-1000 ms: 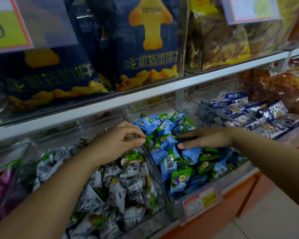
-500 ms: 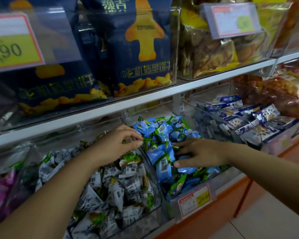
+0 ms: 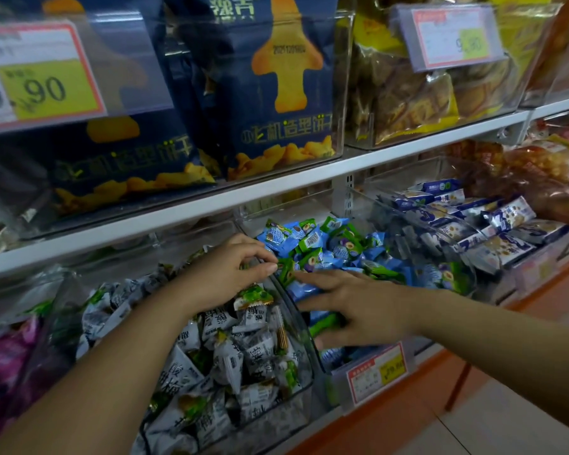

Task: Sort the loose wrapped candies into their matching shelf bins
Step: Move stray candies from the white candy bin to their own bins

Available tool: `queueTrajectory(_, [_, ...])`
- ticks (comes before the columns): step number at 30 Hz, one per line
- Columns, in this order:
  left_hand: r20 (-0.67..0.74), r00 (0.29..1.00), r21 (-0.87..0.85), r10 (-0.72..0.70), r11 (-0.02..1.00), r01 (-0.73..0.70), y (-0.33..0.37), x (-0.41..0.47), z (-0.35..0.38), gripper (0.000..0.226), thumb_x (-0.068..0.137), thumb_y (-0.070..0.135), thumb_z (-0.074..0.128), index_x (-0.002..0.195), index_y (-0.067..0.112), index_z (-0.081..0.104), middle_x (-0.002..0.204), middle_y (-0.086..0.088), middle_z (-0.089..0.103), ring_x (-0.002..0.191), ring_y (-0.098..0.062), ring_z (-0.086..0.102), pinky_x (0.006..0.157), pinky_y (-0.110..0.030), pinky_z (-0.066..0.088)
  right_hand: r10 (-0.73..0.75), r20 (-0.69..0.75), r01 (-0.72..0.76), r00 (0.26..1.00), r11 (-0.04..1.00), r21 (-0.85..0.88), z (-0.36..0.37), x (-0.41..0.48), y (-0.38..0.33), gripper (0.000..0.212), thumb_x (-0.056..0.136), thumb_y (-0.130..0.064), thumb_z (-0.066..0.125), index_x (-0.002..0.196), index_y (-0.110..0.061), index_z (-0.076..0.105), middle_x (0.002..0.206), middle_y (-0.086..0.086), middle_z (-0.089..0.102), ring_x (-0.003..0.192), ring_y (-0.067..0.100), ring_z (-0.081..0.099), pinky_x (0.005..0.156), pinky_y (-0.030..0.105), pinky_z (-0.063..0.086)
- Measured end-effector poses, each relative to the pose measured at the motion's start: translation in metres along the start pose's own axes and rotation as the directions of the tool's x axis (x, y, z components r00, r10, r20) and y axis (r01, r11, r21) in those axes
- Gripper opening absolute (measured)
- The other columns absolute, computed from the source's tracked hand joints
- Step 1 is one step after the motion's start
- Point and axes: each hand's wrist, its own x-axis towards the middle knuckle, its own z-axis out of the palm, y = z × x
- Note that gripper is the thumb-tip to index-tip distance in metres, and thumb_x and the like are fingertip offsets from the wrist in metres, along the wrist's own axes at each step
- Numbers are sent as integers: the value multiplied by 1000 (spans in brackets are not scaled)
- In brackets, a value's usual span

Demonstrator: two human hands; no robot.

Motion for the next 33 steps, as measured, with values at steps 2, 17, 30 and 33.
queueTrajectory(2, [3, 1000, 1, -3, 1000, 3, 0, -1, 0, 9, 89, 41, 54, 97, 45, 56, 115, 14, 44, 108, -6, 48, 96, -28, 38, 68, 39, -61, 997, 985, -161, 8, 4, 11, 62, 88, -67, 29, 146, -48, 16, 158, -12, -17, 146, 17, -8, 118, 52, 3])
queueTrajectory(17, [-93, 996, 160, 9, 987, 6, 24, -38, -3, 36, 99, 31, 47, 134, 26, 52, 151, 4, 34, 133, -14, 38, 100, -21, 28, 293, -201, -271, 935, 954, 128, -36, 0, -12, 34, 95, -37, 52, 127, -26, 59, 148, 2, 40, 129, 22, 44, 104, 37, 39])
queueTrajectory(30, [-387, 900, 163, -200, 946, 281, -23, -236, -83, 28, 97, 30, 51, 123, 30, 59, 128, 5, 59, 110, -16, 56, 94, -37, 47, 119, -298, -123, 947, 992, 8, -47, 33, -208, 21, 94, -28, 50, 107, -27, 66, 106, 0, 69, 84, 21, 60, 75, 34, 51])
queueTrajectory(33, [-479, 846, 178, -236, 917, 357, -41, -275, -92, 27, 95, 27, 53, 121, 27, 61, 124, 3, 61, 107, -18, 58, 89, -33, 47, 35, -239, -44, 970, 999, -31, -45, 60, -247, 26, 93, -34, 53, 115, -27, 65, 116, -2, 67, 102, 21, 61, 85, 32, 51])
